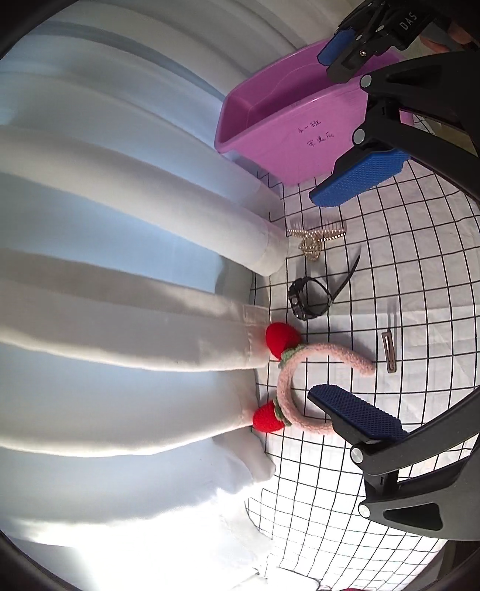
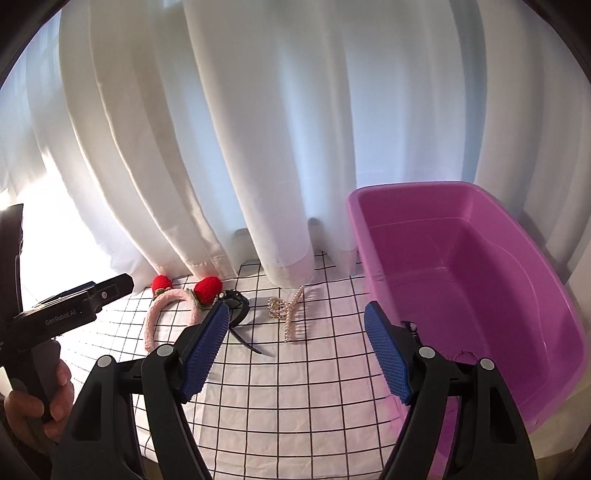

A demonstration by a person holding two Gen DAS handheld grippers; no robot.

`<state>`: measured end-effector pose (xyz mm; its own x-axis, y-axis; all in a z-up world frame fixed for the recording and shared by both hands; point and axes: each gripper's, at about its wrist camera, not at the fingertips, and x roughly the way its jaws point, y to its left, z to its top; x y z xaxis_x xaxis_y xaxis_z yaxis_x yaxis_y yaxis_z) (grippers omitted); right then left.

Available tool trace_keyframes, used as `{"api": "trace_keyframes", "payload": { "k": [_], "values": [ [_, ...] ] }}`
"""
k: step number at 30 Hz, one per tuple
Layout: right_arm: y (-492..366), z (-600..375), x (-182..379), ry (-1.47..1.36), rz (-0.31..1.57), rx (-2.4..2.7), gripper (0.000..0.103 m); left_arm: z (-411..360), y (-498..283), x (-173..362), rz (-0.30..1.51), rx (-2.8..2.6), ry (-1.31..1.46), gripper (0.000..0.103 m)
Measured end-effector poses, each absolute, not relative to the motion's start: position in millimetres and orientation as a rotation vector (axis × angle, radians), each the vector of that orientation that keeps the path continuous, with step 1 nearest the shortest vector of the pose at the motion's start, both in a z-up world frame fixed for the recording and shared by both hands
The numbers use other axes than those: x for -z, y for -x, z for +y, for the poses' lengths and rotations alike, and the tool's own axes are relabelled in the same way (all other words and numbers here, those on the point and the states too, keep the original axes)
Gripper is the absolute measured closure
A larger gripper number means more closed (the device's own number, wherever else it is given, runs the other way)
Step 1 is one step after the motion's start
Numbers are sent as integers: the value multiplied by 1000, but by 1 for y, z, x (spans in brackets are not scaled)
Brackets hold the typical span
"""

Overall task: Organize jewelry
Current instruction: 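Reach the left tool to the pink fuzzy headband while the right tool reaches the pearl hair clip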

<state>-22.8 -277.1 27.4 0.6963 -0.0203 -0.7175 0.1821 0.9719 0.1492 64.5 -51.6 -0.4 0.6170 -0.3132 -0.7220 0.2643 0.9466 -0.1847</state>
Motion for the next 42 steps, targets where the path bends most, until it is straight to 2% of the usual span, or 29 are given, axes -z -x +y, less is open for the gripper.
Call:
{"api": "trace_keyframes", "payload": {
  "k": [9,21,42],
  "values": [
    [-8,-235,-10,-180,844,35,31,19,-82,23,872,201,119,8],
    [-39,-217,49,-178,952,43,31,92,-108,78,946,54,136,8],
    [-75,-238,124,-191,1043,126,31,70,-168,161,1041,63,49,8]
  ]
}}
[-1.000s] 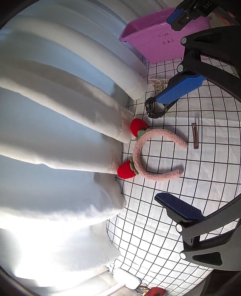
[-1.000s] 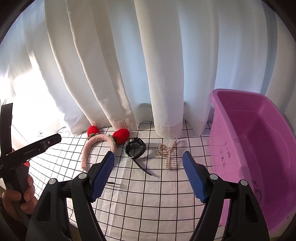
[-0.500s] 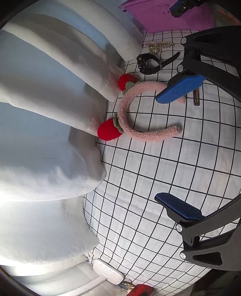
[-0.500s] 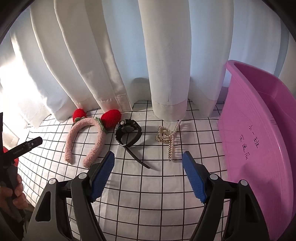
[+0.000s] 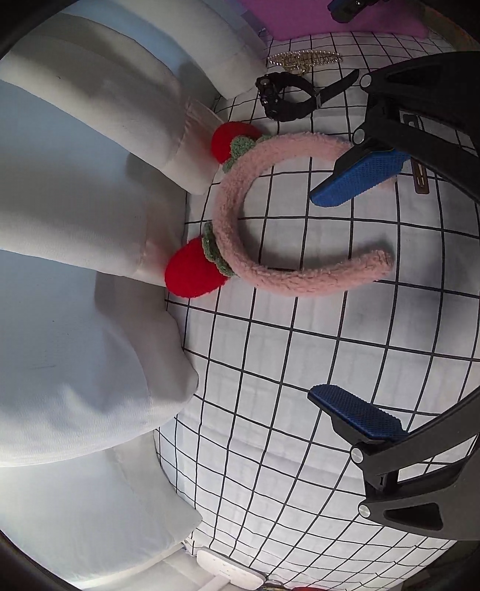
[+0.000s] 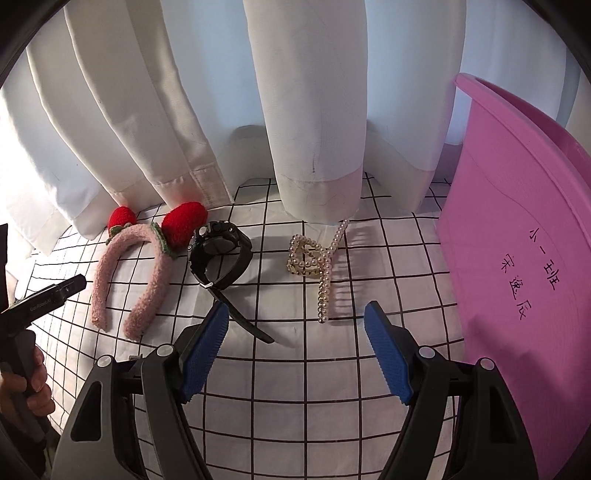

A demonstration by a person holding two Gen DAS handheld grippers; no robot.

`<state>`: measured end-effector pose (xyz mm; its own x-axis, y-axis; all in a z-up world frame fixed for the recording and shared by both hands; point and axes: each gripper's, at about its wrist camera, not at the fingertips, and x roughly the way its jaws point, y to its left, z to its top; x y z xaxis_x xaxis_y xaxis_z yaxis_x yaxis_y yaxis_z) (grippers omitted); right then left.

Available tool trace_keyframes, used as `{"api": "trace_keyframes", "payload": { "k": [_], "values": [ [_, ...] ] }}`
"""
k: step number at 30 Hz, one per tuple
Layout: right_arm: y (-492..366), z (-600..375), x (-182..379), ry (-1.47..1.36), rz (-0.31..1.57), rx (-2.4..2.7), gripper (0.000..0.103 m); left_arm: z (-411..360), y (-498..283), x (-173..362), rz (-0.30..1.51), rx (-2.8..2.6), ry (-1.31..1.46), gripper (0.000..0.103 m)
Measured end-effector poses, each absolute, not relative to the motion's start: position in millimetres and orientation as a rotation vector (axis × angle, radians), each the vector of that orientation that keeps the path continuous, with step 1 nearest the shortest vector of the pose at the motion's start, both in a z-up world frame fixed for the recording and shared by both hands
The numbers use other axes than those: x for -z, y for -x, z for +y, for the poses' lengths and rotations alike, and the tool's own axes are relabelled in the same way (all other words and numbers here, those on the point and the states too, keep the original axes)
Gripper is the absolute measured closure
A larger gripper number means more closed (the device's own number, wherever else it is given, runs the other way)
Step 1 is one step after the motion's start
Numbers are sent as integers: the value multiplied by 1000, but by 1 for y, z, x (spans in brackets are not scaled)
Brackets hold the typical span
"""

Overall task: Organize jewelry
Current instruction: 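Reach the left tool to the pink fuzzy headband while the right tool reaches the pearl hair clip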

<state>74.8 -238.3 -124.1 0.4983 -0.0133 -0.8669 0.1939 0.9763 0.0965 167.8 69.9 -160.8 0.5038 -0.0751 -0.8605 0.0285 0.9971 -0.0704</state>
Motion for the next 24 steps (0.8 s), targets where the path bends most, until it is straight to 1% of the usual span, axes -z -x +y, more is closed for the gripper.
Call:
{"api": "trace_keyframes", "payload": {
  "k": [9,24],
  "values": [
    [-93,-247,146,-211,1053,153,31,64,-193,183,1068,58,26,8],
    [-106,-253,171,-212,1089,171,31,66,-201,200,1090,48,21,8]
  ]
}}
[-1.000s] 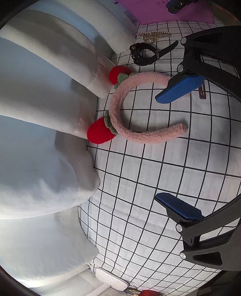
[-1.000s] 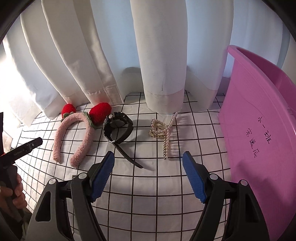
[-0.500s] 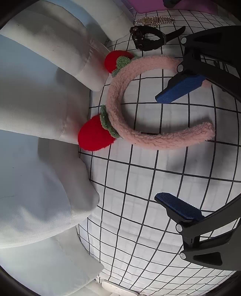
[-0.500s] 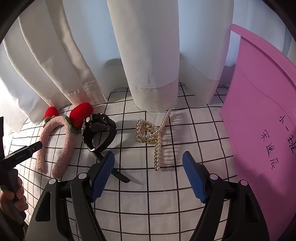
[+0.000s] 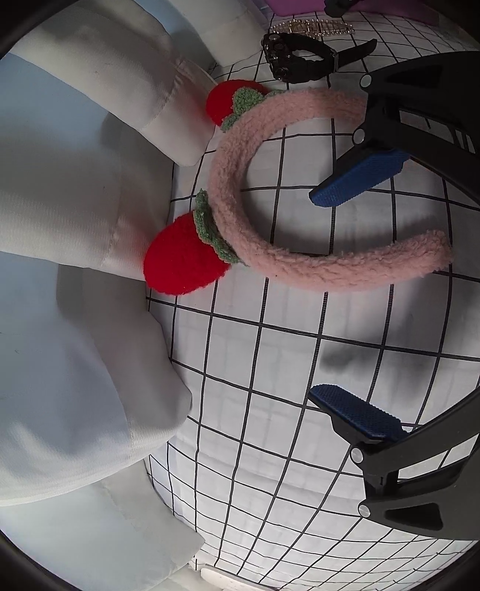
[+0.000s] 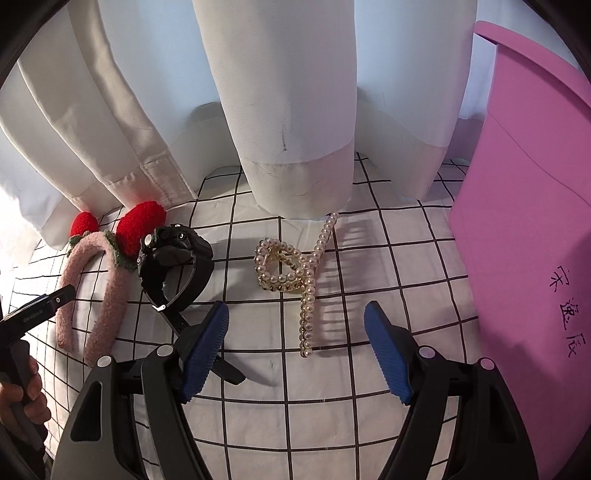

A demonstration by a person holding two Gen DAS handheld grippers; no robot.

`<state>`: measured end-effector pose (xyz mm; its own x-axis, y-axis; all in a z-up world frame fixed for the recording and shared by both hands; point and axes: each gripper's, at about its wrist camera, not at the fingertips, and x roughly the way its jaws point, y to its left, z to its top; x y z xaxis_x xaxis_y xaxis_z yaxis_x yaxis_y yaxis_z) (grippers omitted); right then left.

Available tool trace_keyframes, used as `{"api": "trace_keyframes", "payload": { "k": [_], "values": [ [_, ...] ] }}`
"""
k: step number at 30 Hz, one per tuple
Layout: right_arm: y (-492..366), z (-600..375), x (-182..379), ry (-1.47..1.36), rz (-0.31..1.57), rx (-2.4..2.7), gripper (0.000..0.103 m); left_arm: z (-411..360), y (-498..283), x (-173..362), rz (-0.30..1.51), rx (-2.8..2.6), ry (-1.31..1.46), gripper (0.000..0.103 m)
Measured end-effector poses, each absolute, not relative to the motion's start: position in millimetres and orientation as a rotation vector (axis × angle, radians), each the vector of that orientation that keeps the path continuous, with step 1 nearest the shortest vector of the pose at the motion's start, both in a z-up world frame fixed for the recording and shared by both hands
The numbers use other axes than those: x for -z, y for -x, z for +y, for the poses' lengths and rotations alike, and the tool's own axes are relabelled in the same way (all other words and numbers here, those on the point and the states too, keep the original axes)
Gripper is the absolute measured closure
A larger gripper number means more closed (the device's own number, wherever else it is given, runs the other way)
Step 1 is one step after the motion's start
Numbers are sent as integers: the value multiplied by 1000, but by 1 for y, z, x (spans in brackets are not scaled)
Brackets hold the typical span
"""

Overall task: Organize jewelry
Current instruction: 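Reach the left tool to the pink fuzzy headband while the right tool reaches the pearl hair clip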

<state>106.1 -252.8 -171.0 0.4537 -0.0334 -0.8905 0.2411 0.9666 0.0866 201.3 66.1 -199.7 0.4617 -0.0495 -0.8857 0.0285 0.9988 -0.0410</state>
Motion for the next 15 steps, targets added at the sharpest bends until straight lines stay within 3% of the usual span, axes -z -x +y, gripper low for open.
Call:
{"api": "trace_keyframes", "payload": {
  "k": [15],
  "values": [
    [-126,-259,199,-173,1134,190,31,68,-213,211,1098,35,12,8]
  ]
}}
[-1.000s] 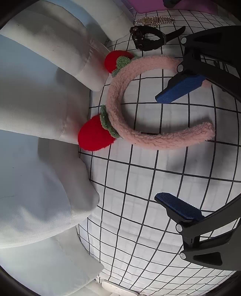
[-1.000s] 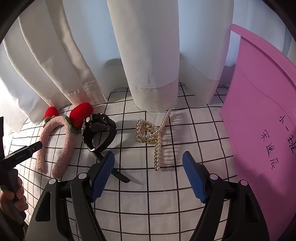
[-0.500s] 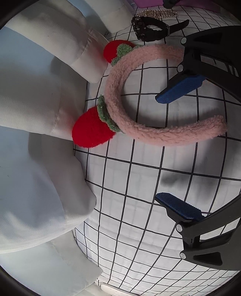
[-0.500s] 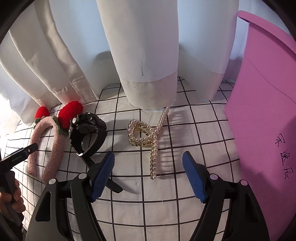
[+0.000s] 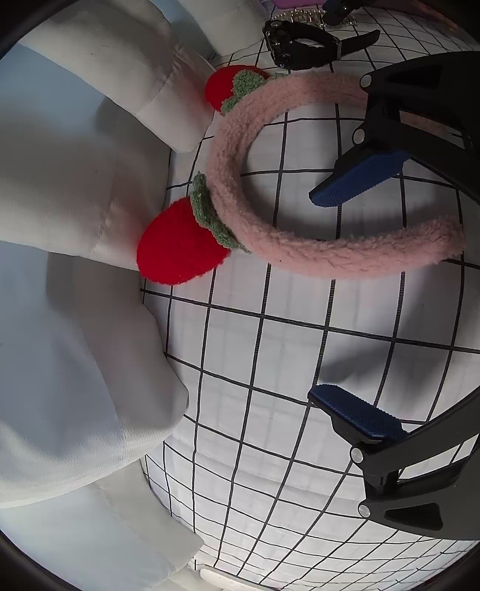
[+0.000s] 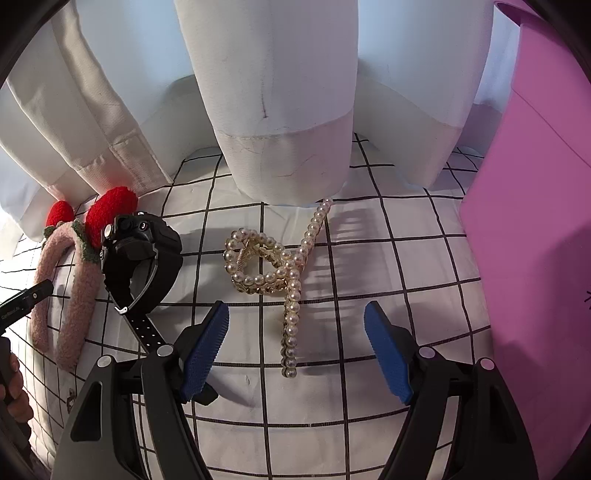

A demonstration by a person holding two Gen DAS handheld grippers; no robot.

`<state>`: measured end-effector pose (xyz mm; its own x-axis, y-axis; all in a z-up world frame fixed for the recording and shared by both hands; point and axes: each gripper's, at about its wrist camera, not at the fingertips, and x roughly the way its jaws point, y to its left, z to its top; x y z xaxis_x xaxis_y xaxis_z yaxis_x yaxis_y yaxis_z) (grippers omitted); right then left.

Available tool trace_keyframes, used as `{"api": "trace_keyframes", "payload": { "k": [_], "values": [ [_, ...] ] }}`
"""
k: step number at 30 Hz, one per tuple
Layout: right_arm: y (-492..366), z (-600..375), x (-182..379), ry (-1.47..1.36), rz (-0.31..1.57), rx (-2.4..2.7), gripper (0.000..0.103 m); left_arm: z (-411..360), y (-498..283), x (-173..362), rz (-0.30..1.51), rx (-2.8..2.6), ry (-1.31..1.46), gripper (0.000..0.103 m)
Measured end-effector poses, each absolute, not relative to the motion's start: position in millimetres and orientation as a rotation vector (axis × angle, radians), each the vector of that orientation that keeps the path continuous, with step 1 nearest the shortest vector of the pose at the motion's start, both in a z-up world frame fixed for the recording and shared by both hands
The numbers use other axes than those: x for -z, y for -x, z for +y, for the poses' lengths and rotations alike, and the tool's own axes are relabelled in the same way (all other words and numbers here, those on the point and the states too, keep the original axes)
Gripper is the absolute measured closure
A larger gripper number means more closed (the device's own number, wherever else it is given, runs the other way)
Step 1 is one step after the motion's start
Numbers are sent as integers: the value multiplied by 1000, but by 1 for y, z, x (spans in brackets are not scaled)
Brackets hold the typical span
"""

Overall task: Organize jewelry
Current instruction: 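Reach the left tool to the pink fuzzy headband while the right tool reaches the pearl hair clip, then close the left tool on the headband band while the right tool grasps the pearl clip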

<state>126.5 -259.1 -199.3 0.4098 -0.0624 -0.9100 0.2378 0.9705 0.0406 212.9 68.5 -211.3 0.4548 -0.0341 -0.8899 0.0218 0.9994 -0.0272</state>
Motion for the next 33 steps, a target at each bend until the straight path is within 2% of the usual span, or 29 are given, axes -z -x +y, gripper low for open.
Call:
{"api": "trace_keyframes", "payload": {
  "k": [13,25,27,28,30,32,33],
  "values": [
    [-163,-256,225,-101,1161,173,31,54,-227,221,1103,30,-14,8],
    [-193,-258,236,-100,1111,138,31,46,-236,220,1075,21,-11,6],
    [-192,-254,236,-94,1106,129,35,45,-231,218,1065,25,-10,11],
    [-191,-253,236,-87,1103,125,37,46,-228,218,1059,28,-12,15],
    [-191,-247,236,-82,1096,116,50,45,-222,215,1046,31,-11,26],
    [-193,-245,236,-74,1096,115,58,45,-217,213,1035,33,-9,40],
    [-194,-245,237,-78,1096,114,58,46,-216,212,1031,33,-8,44]
  ]
}}
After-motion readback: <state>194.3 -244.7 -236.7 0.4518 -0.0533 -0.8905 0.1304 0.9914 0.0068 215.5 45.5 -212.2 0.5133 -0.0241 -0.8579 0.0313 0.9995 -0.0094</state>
